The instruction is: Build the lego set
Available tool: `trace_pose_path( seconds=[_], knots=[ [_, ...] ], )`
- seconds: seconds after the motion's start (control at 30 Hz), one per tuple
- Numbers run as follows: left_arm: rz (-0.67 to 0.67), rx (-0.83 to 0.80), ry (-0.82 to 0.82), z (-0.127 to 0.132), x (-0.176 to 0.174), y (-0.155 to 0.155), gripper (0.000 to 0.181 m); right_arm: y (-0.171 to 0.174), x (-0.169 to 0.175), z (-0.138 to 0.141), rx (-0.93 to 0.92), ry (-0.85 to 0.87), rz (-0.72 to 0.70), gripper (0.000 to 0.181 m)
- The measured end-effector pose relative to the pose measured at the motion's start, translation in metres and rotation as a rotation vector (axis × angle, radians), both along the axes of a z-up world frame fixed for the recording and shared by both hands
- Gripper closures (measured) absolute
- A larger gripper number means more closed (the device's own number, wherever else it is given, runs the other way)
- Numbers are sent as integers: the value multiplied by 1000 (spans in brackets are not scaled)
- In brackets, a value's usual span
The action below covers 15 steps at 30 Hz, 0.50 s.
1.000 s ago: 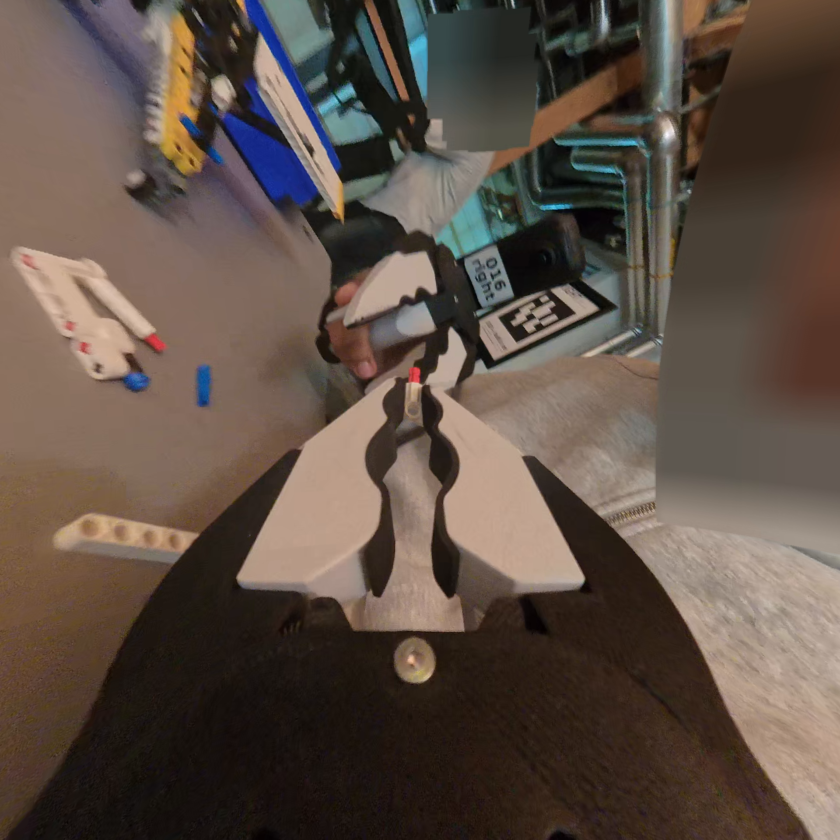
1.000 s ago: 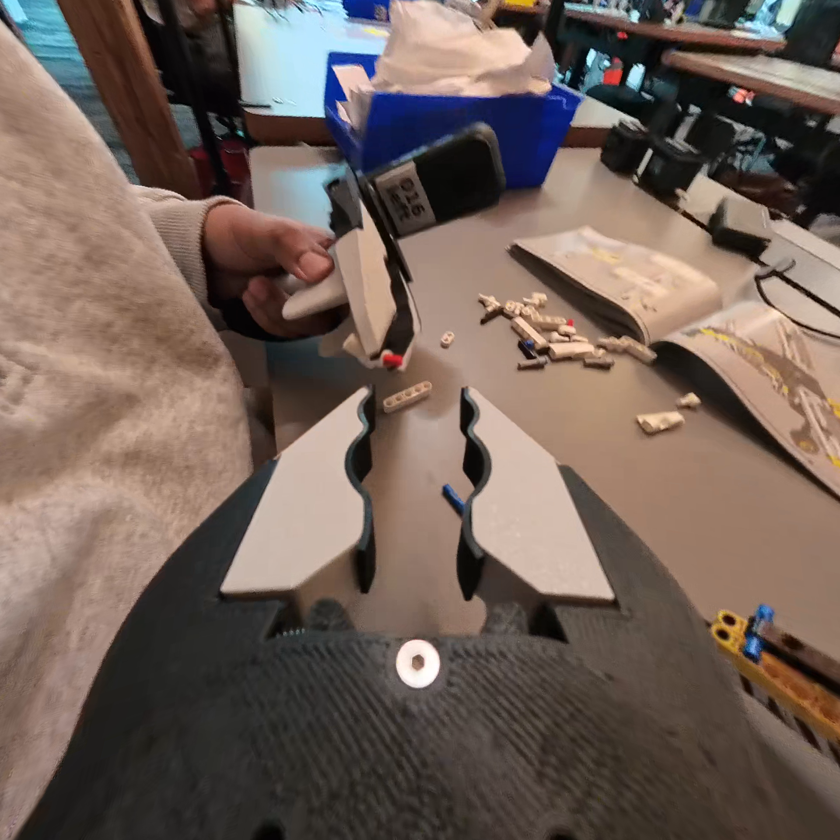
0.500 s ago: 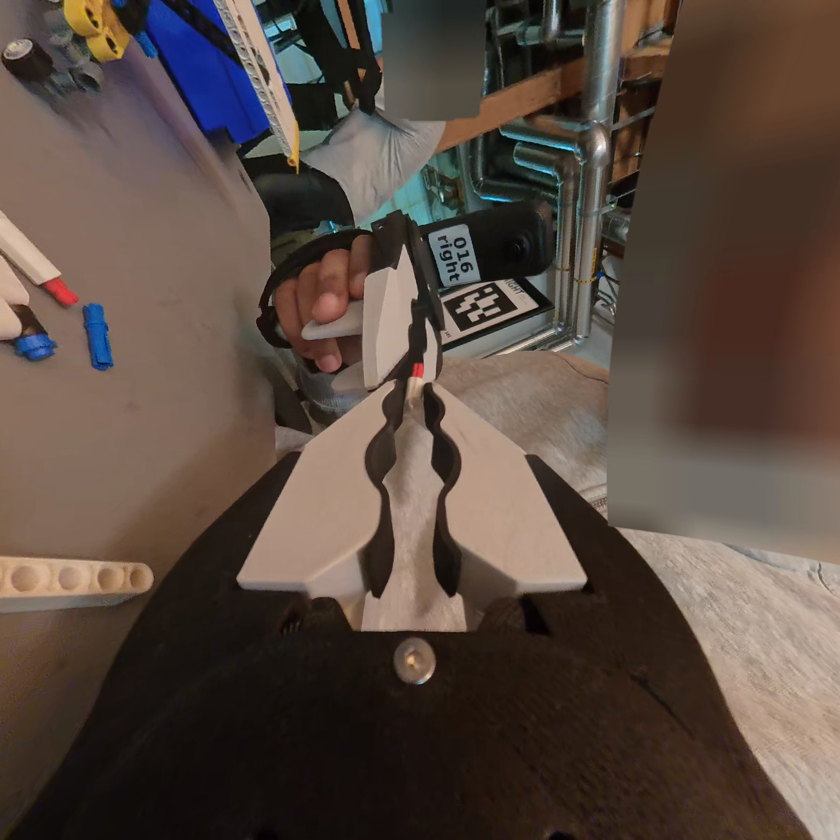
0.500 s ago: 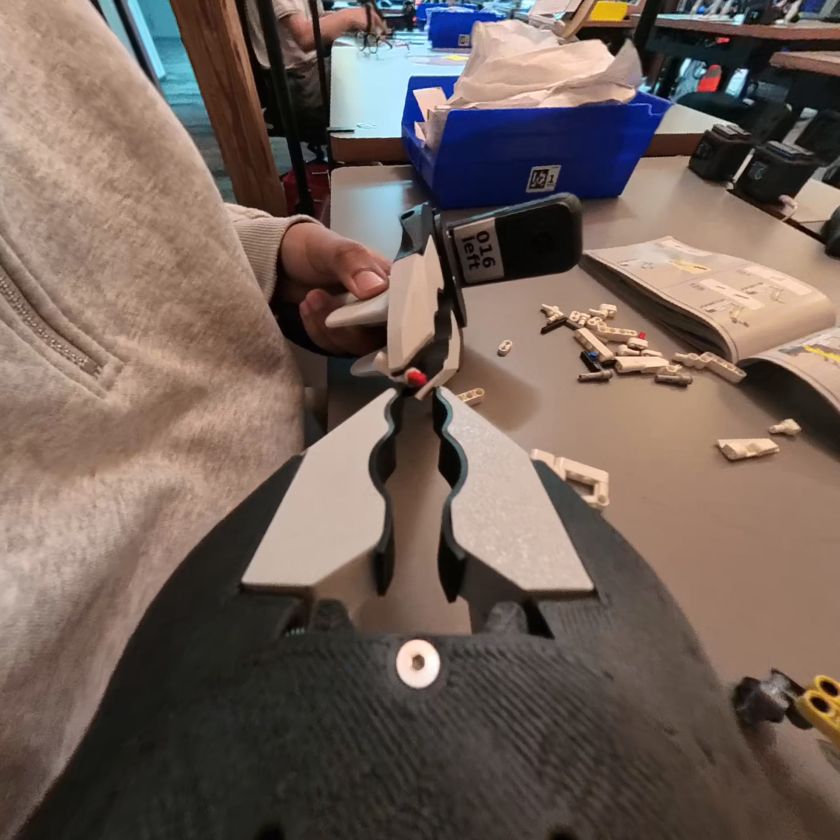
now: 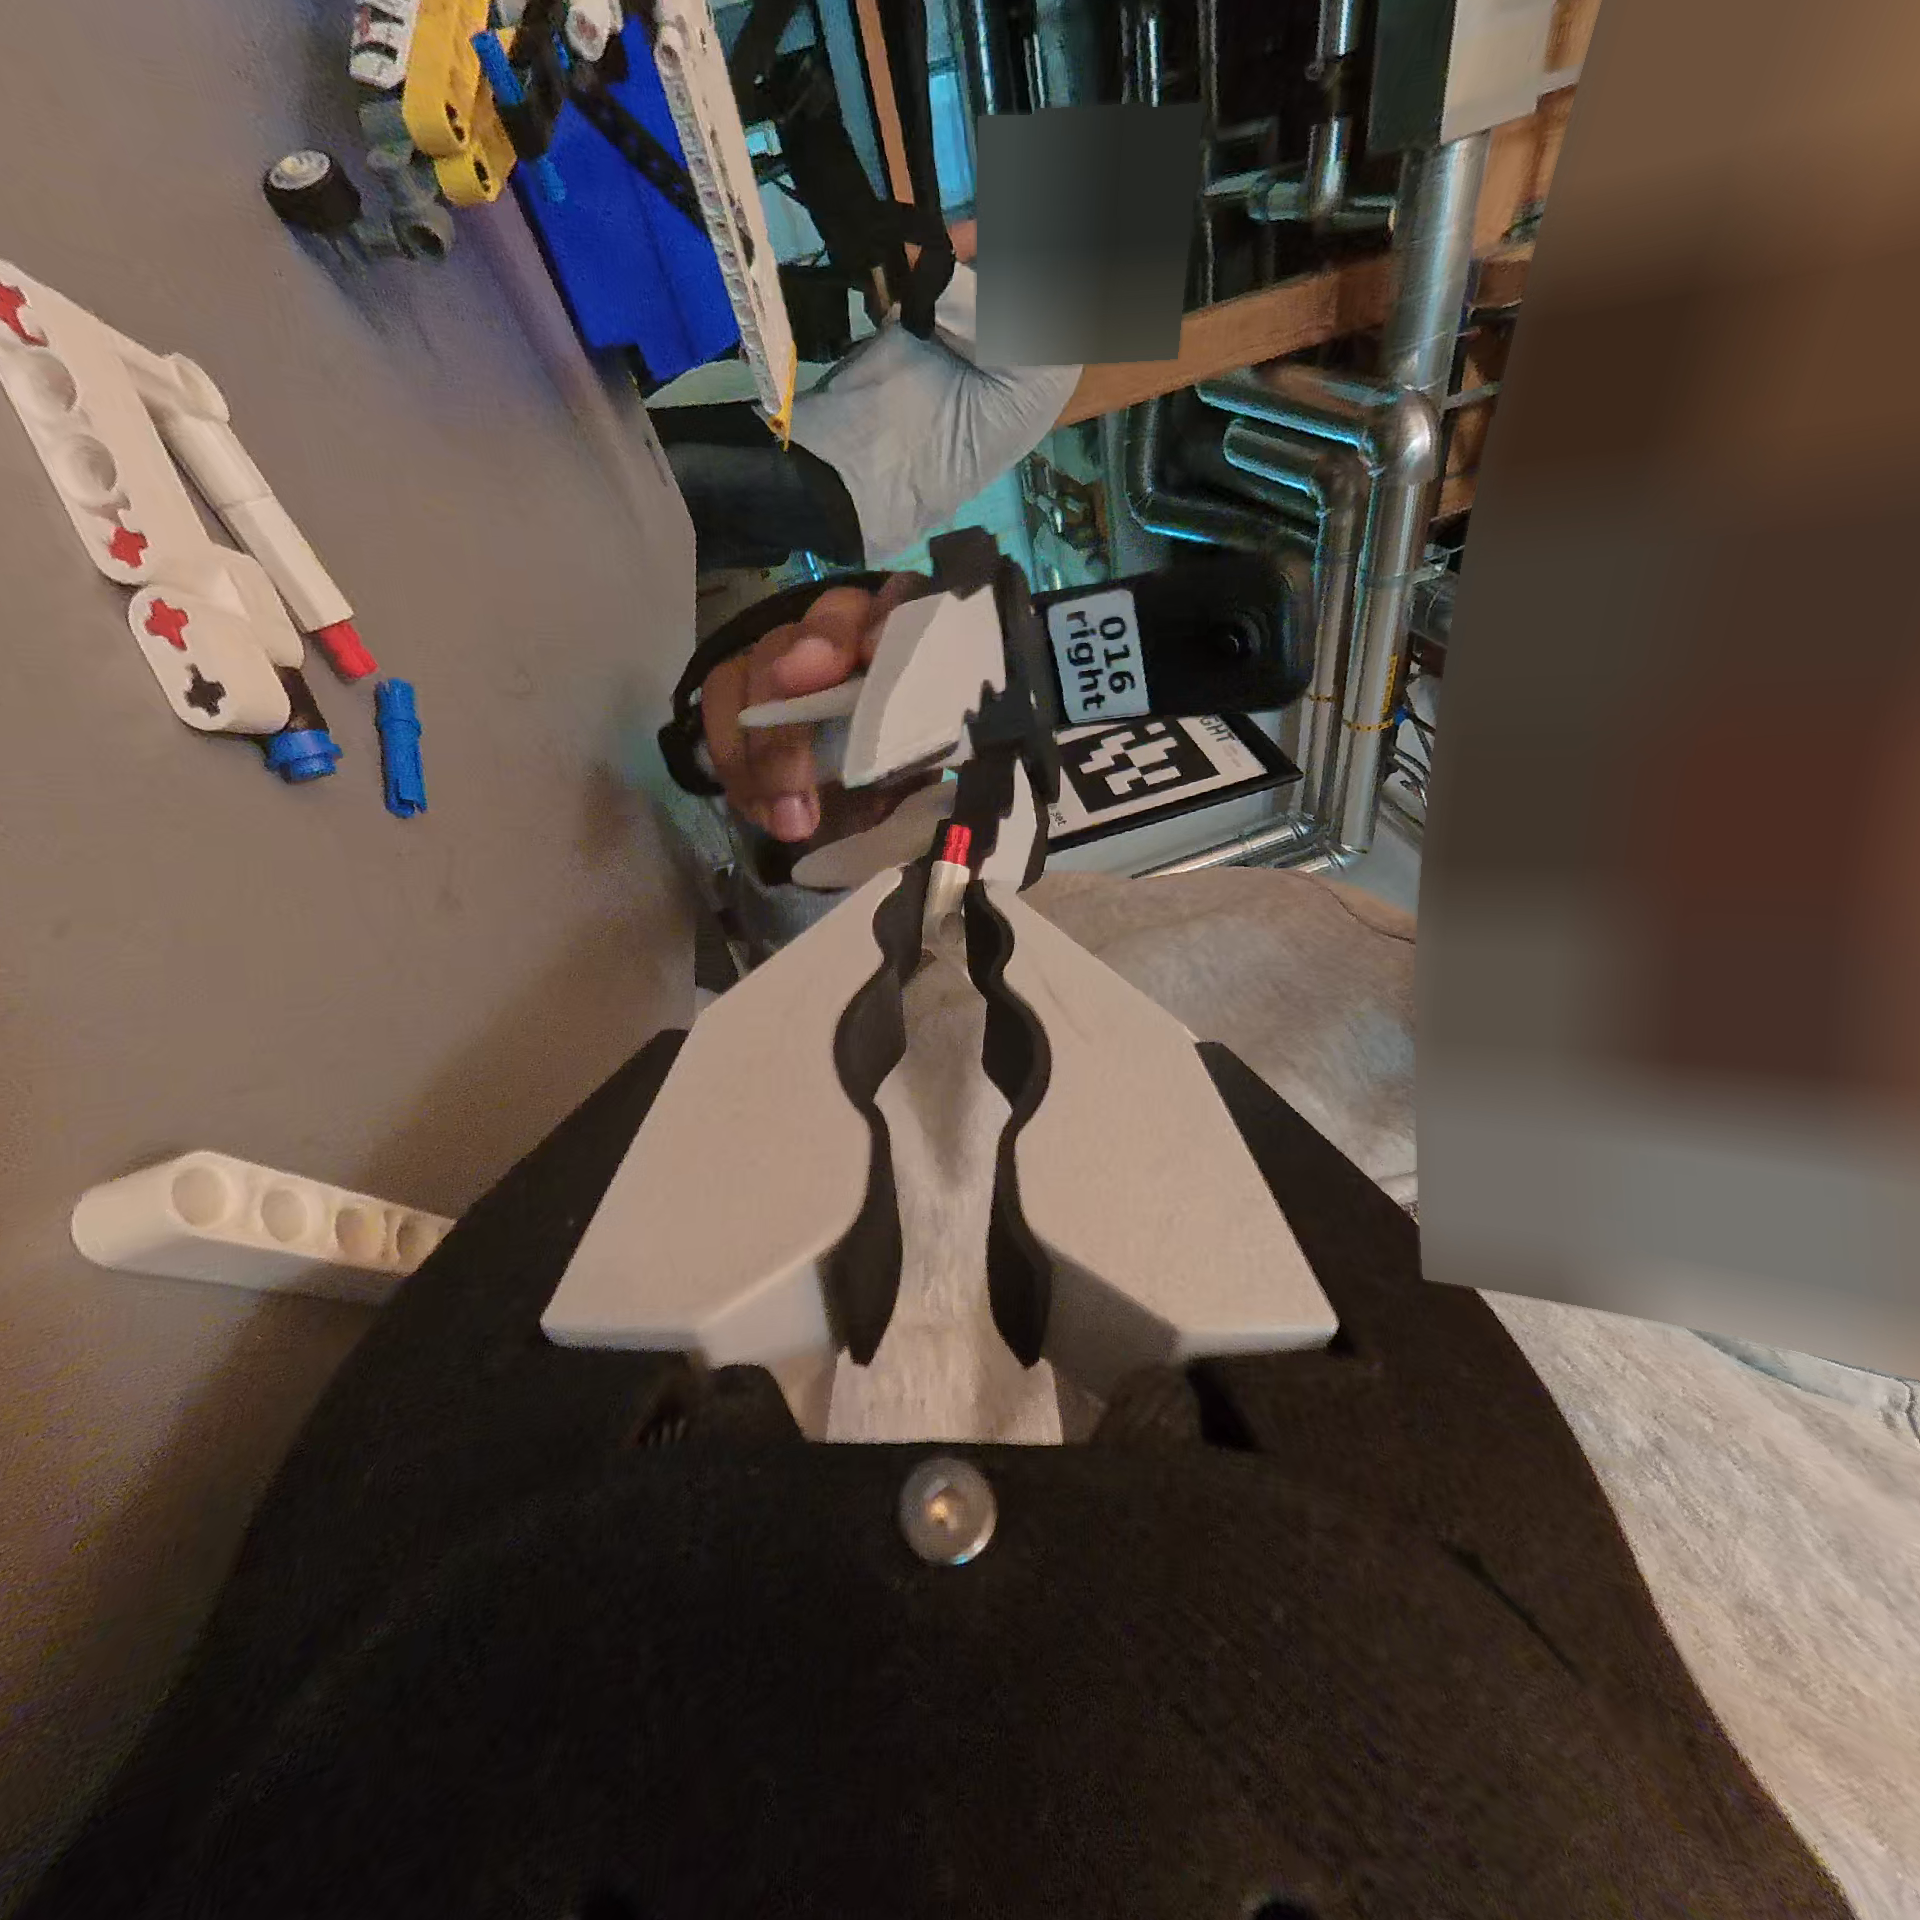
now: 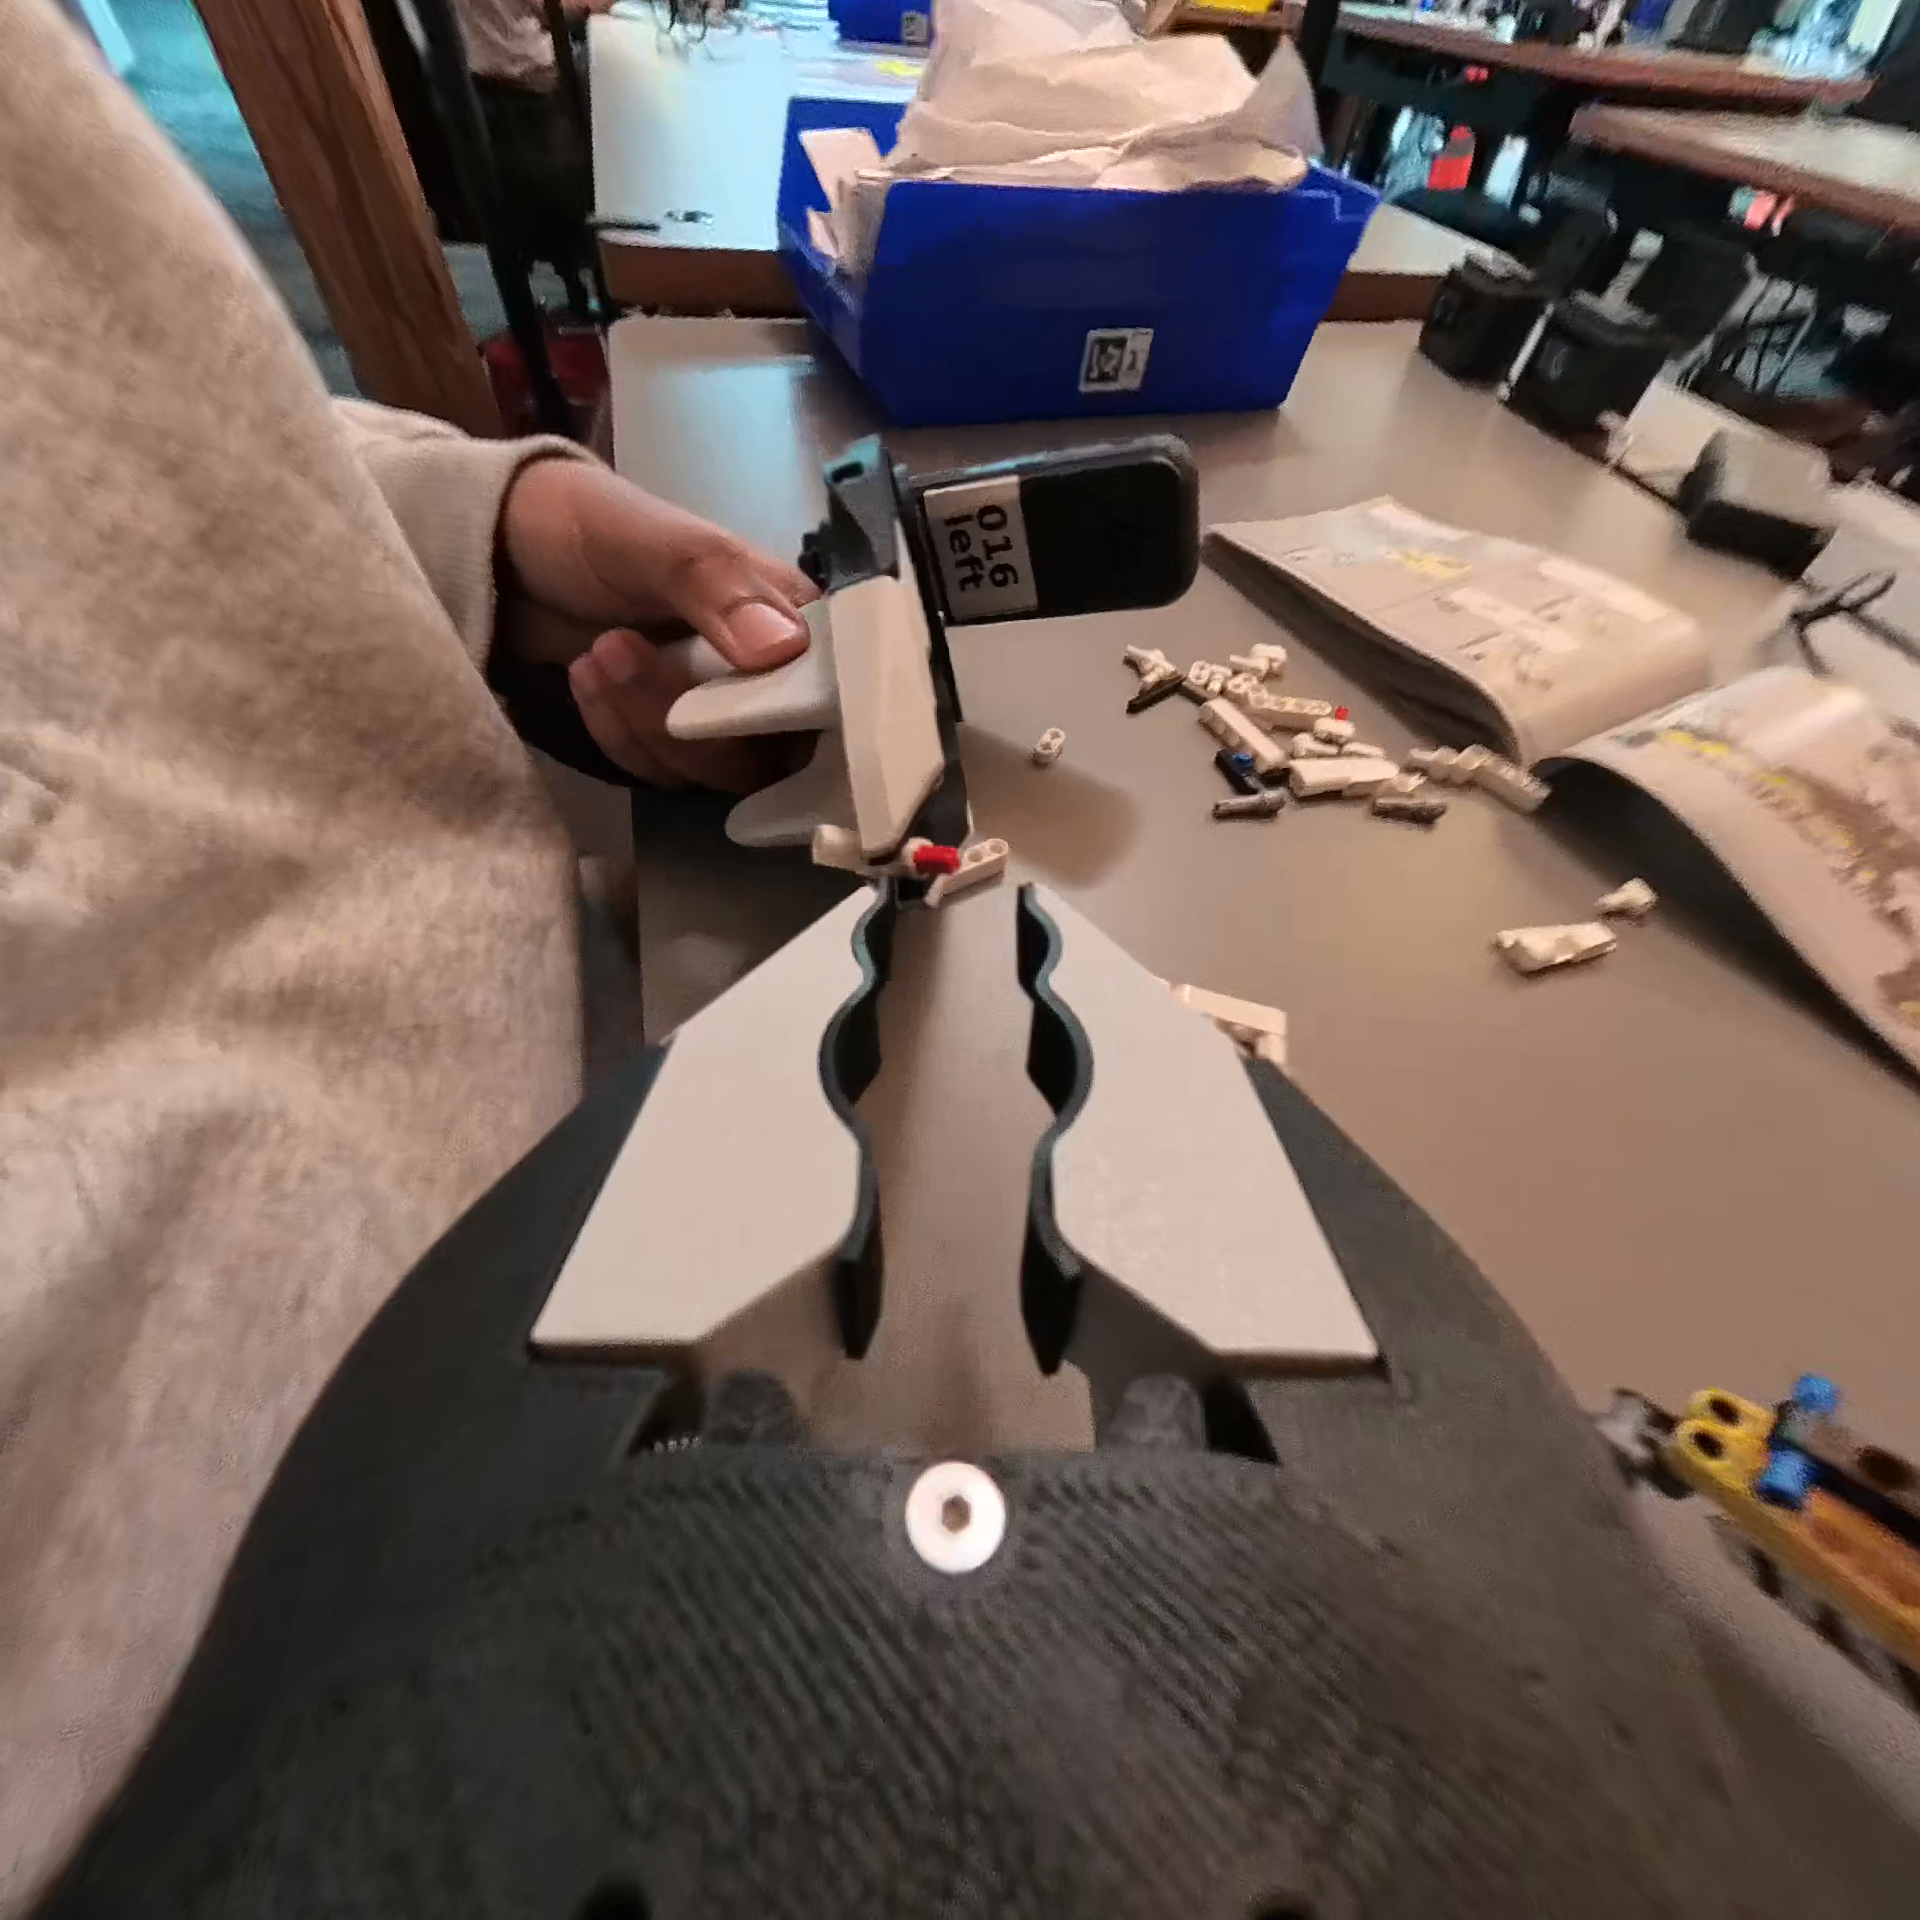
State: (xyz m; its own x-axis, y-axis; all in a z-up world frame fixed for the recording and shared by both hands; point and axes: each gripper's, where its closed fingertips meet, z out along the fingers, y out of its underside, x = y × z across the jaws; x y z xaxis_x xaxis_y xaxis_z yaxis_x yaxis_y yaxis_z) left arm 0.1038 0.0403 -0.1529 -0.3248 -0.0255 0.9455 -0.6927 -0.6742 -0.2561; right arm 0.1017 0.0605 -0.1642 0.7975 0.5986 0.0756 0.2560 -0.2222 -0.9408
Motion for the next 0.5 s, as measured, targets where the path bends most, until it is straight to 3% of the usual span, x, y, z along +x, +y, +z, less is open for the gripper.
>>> trace_pose_path(
  seconds=[0.03, 0.3, 0.5],
  knots=[
    [-10, -6, 2, 0, -1, -1, 175, -3, 0, 3, 27, -41, 23, 160],
    [-110, 35, 37, -8, -7, -16, 175, -22, -9, 10, 246, -375, 242, 169],
    [-132, 73, 72, -14, -10, -17, 175, -24, -13, -1, 235, -434, 297, 173]
  ],
)
